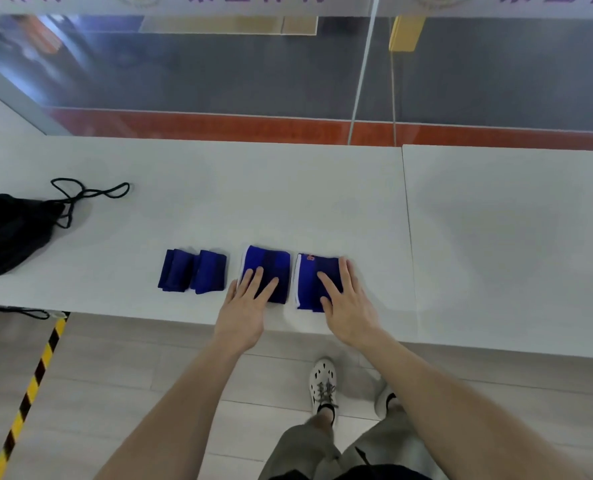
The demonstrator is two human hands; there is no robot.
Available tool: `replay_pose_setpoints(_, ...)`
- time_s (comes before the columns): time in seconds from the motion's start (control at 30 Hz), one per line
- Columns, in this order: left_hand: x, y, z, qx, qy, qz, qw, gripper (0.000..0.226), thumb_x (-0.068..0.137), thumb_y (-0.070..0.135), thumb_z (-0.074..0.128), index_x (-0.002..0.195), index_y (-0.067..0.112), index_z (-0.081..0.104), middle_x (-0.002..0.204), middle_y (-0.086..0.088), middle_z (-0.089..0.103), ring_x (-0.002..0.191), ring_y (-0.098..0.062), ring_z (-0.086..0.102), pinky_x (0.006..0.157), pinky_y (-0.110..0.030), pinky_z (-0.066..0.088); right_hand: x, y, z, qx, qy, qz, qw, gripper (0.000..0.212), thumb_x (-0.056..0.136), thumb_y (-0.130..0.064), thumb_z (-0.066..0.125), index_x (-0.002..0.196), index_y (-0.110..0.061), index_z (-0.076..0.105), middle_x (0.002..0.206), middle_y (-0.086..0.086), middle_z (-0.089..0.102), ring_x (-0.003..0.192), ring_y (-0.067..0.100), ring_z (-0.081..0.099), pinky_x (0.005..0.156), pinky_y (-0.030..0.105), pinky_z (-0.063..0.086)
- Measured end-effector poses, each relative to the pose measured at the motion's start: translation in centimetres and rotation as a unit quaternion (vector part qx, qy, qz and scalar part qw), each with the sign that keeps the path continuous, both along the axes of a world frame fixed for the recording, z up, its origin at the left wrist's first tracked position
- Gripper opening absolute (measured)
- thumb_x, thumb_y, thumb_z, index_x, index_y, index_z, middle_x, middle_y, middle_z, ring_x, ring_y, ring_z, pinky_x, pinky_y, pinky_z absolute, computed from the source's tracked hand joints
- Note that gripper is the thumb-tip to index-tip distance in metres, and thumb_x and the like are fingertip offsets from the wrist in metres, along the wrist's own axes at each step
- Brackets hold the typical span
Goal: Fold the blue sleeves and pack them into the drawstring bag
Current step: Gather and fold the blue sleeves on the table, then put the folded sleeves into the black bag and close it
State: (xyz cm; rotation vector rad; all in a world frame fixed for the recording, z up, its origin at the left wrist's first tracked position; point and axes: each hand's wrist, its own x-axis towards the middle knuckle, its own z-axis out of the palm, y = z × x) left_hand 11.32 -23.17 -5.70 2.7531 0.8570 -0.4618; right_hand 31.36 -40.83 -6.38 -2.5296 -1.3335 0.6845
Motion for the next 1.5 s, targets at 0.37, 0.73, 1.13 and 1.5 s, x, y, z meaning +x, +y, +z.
replay_pose_setpoints(0.37,2.7,-4.7,2.0,-0.026,-0.165,-0.025,0.986,0.039,0.110,0.025,0.058,0.146,0.013,0.068,0.152,-0.007,0.063,0.138,-0.025,0.060,0.113,-0.046,0.055,-1.3,-1.2,1.0,0.040,-0.074,-0.027,0.996,0.054,0.112,-0.037,0.049,0.163,-0.019,0.045,0.177,0.013,0.025,0.164,0.032,0.025,0.127,0.049,0.038)
replay_pose_setpoints(0.73,2.4,-3.3,5.2,-0.059,-0.055,-0.010,0.997,0.041,0.109,0.023,0.058,0.150,0.022,0.064,0.152,0.003,0.061,0.137,-0.019,0.059,0.117,-0.038,0.048,-0.5,0.2,6.1,-0.105,-0.040,0.038,0.993,0.037,0.109,-0.039,0.045,0.135,-0.017,0.059,0.146,0.006,0.055,0.135,0.027,0.054,0.105,0.044,0.048)
replay_pose_setpoints(1.13,-9.8,5.3,11.8,-0.101,0.107,0.159,0.976,0.045,0.109,0.045,0.054,0.152,0.030,0.058,0.154,0.002,0.061,0.138,-0.022,0.059,0.115,-0.042,0.049,-4.9,9.8,15.1,-0.075,0.051,0.131,0.987,0.033,0.105,-0.034,0.055,0.127,-0.015,0.069,0.117,0.003,0.072,0.102,0.025,0.069,0.089,0.044,0.061)
replay_pose_setpoints(1.5,-27.9,25.3,14.0,-0.042,-0.101,0.318,0.942,0.020,0.108,0.033,0.060,0.122,0.033,0.075,0.113,0.016,0.075,0.105,-0.012,0.070,0.094,-0.040,0.060,-20.0,32.5,13.9,0.007,0.041,0.192,0.980,0.032,0.107,-0.036,0.054,0.127,-0.020,0.073,0.126,-0.002,0.073,0.115,0.023,0.069,0.093,0.036,0.056)
